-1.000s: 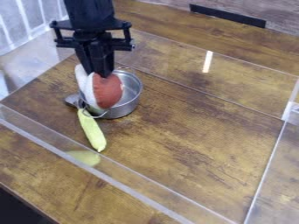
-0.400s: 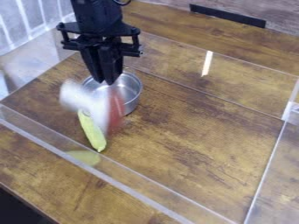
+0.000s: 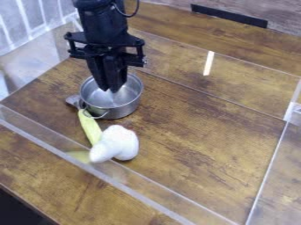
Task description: Put the mushroom in the silver pot
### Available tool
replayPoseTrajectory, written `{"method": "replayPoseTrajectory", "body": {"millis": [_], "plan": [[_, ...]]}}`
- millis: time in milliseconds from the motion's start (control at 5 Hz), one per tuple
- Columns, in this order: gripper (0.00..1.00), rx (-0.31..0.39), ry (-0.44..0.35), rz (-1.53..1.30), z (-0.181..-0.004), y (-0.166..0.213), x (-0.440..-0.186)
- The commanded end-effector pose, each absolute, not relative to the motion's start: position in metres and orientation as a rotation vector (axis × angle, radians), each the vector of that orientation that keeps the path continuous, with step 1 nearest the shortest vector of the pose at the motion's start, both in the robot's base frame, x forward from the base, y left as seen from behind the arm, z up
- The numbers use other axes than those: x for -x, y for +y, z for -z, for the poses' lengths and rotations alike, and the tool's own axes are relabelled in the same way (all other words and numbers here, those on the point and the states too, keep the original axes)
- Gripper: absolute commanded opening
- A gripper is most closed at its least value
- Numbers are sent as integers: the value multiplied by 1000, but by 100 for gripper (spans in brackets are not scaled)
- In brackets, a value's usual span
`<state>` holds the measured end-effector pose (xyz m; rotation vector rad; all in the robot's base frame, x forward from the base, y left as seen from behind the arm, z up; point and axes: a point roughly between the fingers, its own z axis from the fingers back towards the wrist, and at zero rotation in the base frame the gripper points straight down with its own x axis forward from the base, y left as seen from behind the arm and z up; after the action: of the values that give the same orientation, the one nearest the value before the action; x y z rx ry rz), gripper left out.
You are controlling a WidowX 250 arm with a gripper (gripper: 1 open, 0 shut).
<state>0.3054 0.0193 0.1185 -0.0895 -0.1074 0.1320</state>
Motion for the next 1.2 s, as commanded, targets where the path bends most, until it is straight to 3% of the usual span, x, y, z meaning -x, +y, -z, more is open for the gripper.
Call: {"method": "replayPoseTrajectory", "body": {"millis": [0,400,1000], "plan": [[100,77,-161,-131,-139,13,-308],[100,66,-119,-109,-128,-4,-297],[100,32,-82,-151,-57,11,-294]]}}
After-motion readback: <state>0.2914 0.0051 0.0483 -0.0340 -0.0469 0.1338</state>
